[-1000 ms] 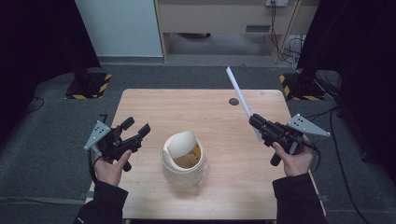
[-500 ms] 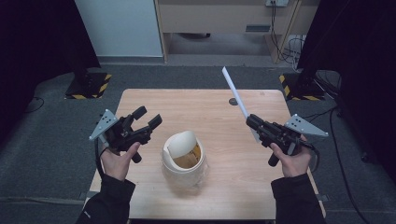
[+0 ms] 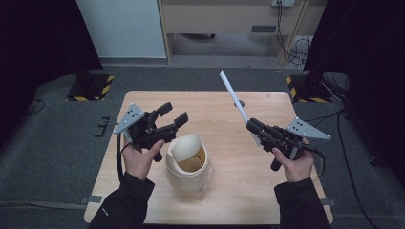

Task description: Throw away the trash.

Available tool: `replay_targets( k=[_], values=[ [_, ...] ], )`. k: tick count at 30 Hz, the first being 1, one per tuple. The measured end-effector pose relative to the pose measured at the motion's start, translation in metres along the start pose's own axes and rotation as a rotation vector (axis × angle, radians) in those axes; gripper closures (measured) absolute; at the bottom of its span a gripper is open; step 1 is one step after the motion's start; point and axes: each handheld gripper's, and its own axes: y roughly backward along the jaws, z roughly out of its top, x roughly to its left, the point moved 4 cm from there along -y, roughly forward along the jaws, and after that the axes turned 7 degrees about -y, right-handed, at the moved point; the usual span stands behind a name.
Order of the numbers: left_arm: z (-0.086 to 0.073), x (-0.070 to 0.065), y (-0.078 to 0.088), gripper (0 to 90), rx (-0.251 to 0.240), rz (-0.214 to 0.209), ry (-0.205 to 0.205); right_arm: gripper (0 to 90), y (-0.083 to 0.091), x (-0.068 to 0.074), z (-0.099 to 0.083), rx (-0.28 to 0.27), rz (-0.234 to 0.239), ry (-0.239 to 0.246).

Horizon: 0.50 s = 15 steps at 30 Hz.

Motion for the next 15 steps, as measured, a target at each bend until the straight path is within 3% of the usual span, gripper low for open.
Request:
replay_targets(
  k=[5,15],
  values=[
    [0.002,-0.016,-0.018,28.6,0.022,-0.016,0.009,79.9,-0.006,0.008,-0.003,0.008,0.033,0.01],
    [-0.001,-0.026,-0.037,33.2,0.05,-0.017,0.013,80.0,-0.013,0.014,-0.009,0.016,0.072,-0.003]
  ],
)
